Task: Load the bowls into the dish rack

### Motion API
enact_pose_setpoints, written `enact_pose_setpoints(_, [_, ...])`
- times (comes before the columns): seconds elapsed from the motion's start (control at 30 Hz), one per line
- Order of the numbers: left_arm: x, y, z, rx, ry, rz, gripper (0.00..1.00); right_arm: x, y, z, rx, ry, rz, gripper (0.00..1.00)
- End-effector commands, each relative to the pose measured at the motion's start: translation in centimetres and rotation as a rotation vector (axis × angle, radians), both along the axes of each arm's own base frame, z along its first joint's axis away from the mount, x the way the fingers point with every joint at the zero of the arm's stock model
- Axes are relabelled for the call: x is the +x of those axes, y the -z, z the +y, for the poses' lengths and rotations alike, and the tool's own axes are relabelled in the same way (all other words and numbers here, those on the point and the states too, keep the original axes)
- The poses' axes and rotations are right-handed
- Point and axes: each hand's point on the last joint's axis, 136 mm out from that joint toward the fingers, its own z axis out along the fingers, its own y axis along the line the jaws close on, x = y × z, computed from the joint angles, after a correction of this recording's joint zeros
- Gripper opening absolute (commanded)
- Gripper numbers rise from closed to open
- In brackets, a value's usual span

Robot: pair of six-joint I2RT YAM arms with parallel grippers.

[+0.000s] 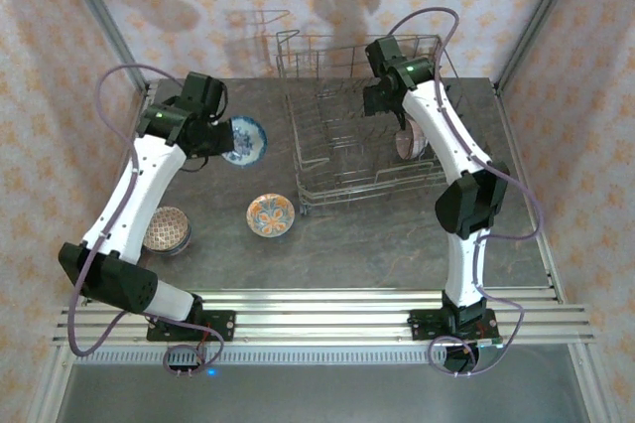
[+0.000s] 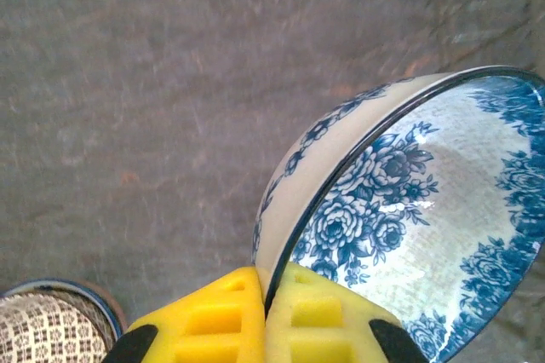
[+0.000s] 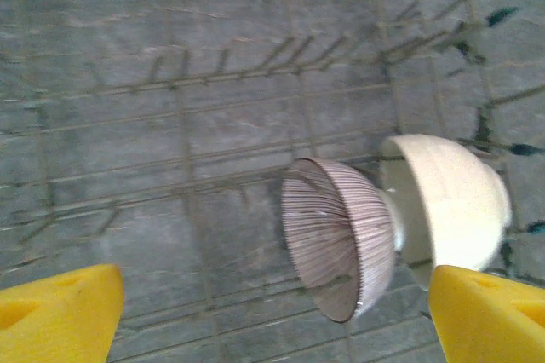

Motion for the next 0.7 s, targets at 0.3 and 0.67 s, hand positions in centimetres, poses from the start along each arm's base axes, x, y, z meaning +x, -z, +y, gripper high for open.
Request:
enact_pose_setpoints(0.3, [10.4,-10.3,-5.9,-0.292,0.132,-0.420,0.00,-1.7,-8.4,7.0,0.393,-0.296,-0.135,0.82])
enact_pose_setpoints(0.67, [14.0,-9.9,-13.3,-0.478,0.360,-0.404,0.00,-3.3,-12.8,10.0,0.601,-0.402,-0.245,0.69])
